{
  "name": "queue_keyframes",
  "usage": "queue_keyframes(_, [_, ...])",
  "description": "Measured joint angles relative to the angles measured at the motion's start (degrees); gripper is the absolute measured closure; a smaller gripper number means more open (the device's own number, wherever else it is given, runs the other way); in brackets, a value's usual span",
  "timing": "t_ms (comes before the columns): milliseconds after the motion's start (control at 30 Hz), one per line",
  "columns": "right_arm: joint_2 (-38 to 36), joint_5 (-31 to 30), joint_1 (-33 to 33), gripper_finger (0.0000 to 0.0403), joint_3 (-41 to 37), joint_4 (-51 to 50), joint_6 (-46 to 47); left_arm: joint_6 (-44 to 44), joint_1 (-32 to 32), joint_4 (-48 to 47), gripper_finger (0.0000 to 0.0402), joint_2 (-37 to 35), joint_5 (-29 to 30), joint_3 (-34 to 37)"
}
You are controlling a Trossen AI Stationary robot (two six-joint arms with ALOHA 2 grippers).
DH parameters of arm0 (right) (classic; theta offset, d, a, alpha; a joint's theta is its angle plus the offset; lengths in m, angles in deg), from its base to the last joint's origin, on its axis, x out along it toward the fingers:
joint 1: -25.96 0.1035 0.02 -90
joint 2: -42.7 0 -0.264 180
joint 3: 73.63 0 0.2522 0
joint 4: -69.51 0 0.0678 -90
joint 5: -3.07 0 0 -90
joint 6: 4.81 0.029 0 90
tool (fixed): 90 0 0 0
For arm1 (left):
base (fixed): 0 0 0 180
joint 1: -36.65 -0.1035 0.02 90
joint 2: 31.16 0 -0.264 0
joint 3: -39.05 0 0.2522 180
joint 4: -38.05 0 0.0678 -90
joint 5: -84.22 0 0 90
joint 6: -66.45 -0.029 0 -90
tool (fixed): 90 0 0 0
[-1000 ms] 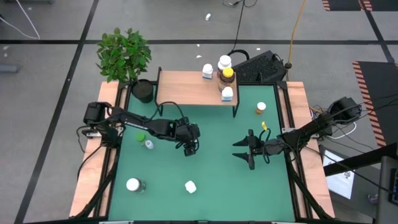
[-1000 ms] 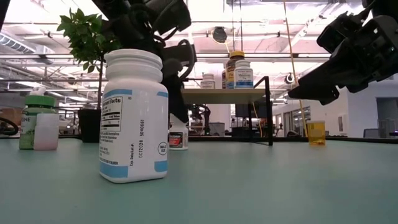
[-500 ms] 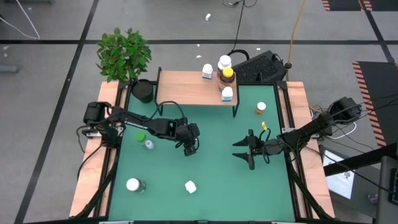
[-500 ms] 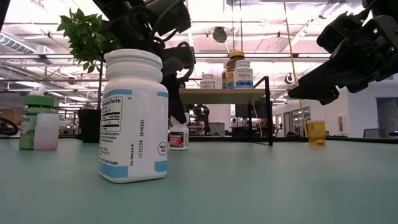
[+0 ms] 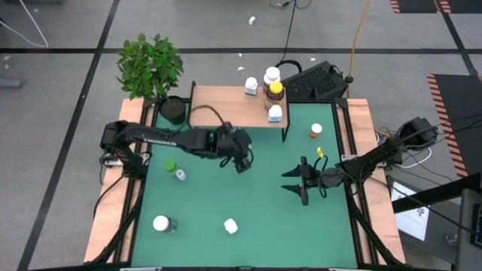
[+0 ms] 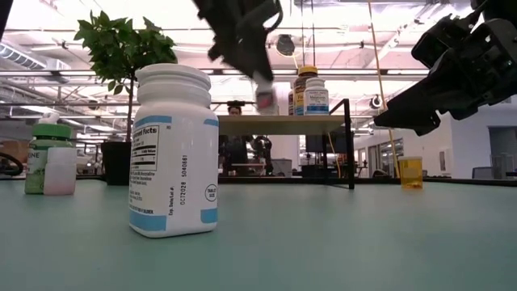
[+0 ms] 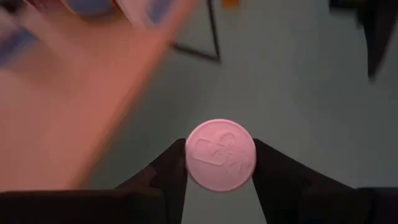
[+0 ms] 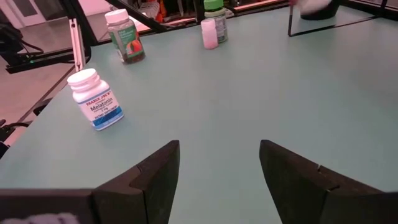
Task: Pick and place medicine bottles onto shelf by color
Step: Put the small white pill bottle on the shelf
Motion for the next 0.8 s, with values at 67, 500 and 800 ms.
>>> queue_keyframes(67, [0.0,0.0,0.0,0.0188,0.0,0.0,0.0,-2.4,-1.7,-0.3,0.0247,0.0,0.2,-3.4])
queue_keyframes(500, [0.0,-0.1,0.0,0.0188,0.0,-0.3,-0.1,-5.6,-20.9,7.0,0.0244,1.4,-5.4,-10.0])
queue_keyframes(800, [0.0,-0.3,-0.2,0.0188,0.0,-0.3,-0.5,-5.2,-26.1,7.8,0.0243,3.4,-11.9,-10.0])
